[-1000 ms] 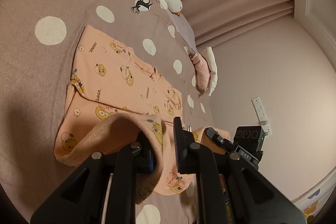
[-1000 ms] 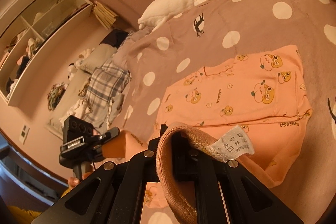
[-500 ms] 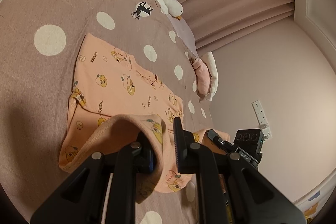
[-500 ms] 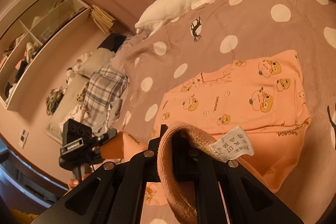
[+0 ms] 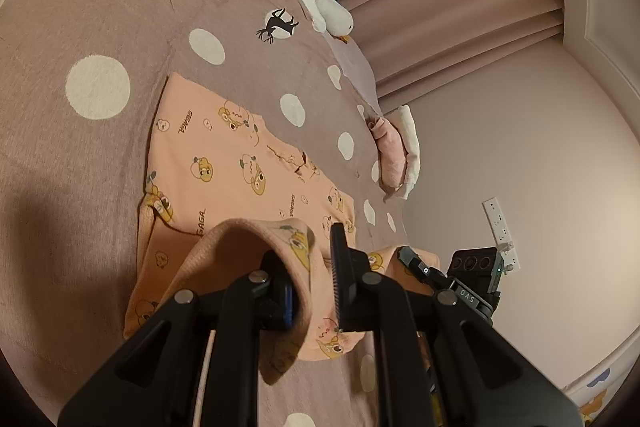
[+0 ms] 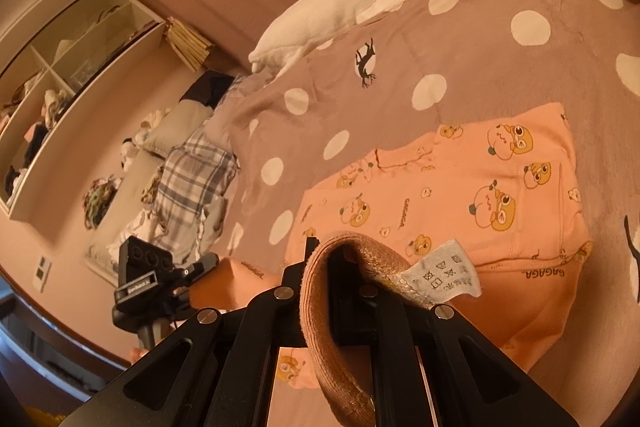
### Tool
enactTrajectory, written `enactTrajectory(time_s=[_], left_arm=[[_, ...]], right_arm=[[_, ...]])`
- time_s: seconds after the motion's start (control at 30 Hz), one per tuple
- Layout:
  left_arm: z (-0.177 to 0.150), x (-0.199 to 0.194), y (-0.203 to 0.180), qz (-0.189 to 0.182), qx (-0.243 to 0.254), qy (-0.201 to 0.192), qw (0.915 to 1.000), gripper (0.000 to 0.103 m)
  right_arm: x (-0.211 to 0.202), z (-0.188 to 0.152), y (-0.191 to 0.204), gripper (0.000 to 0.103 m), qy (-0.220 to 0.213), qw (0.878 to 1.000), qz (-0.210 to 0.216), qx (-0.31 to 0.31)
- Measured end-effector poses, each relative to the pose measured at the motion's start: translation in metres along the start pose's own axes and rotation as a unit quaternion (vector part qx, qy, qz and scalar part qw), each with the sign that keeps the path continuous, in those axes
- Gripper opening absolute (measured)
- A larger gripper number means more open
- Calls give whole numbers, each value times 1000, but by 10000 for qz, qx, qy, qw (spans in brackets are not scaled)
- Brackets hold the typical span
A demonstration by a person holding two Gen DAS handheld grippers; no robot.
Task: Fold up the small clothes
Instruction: 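Hold the folded hem over the shirt body with both grippers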
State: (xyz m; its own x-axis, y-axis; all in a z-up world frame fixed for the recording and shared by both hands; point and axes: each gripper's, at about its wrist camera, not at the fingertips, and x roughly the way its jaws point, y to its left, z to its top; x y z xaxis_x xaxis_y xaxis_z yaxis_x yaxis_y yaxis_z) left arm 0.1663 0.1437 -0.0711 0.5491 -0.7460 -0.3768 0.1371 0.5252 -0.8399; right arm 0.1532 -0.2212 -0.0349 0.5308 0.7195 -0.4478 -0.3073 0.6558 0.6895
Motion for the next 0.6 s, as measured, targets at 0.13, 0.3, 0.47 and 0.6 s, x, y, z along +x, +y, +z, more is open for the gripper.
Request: enactTrajectory(time_s=[0.13,0.3,0.47,0.6], left_arm=[[4,2,1,12,0,-21,10000,11],[11,9,4,45,-25,-32,10000,11],[17,16,9,64,-100,-33,9999,11],[23,22,12,125,-121,-13,9998,11]], right_arm=[[2,4,-6,8,-35,9999,-50,94],[4,8,-13,8,-38,9997,-126,203],[4,11,-21,8,-70,9994,-150,305],[5,15,-29,8,-117,9989,-203,418]])
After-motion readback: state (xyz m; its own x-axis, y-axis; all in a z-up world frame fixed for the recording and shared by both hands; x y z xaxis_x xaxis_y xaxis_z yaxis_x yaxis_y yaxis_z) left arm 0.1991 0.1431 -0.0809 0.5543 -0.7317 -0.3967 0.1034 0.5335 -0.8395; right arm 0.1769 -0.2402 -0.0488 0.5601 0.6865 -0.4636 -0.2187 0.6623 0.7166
